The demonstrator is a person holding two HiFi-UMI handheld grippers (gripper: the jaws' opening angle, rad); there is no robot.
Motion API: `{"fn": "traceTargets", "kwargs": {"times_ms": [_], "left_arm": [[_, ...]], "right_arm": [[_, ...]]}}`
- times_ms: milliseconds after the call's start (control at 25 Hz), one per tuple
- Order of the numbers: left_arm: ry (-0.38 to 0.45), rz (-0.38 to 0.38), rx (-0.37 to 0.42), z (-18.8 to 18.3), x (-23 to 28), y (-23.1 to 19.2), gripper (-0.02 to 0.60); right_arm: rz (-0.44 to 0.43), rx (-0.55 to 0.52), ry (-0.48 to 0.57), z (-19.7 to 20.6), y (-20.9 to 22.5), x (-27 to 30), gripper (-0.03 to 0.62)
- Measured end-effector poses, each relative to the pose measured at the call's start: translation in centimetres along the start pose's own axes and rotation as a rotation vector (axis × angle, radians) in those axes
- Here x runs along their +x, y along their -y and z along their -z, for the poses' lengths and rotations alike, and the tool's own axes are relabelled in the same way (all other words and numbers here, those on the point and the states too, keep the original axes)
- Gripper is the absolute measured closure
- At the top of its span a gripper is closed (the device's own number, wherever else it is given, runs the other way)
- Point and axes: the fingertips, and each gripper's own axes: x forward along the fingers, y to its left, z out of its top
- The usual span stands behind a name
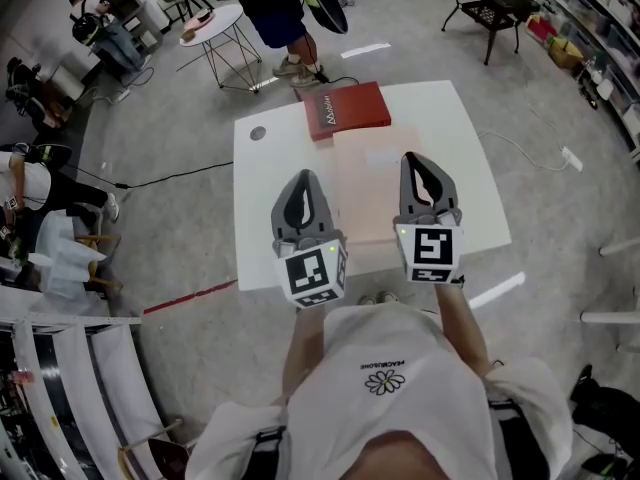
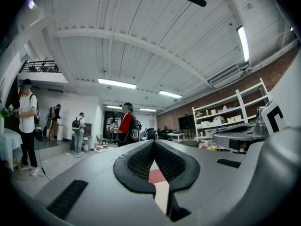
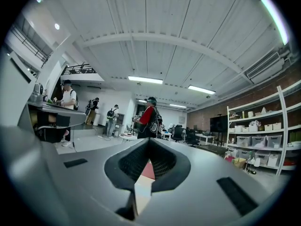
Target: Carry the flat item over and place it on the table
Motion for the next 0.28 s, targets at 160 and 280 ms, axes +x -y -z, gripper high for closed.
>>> {"fn": "traceTargets", "kwargs": {"times_ms": [160,280], "left_arm": [[0.003,0.004,-0.002,-0.3,0.1,0.1,0.566],[0.008,0.005,-0.002,-0.5,0.3,0.2,0.566]], "right_arm": [[-0.006,0.004,0.016,-0.8,0.0,-0.1,0.584],[-0.011,0.002,0.032,-1.4,0.2,0.0,0.583]]}}
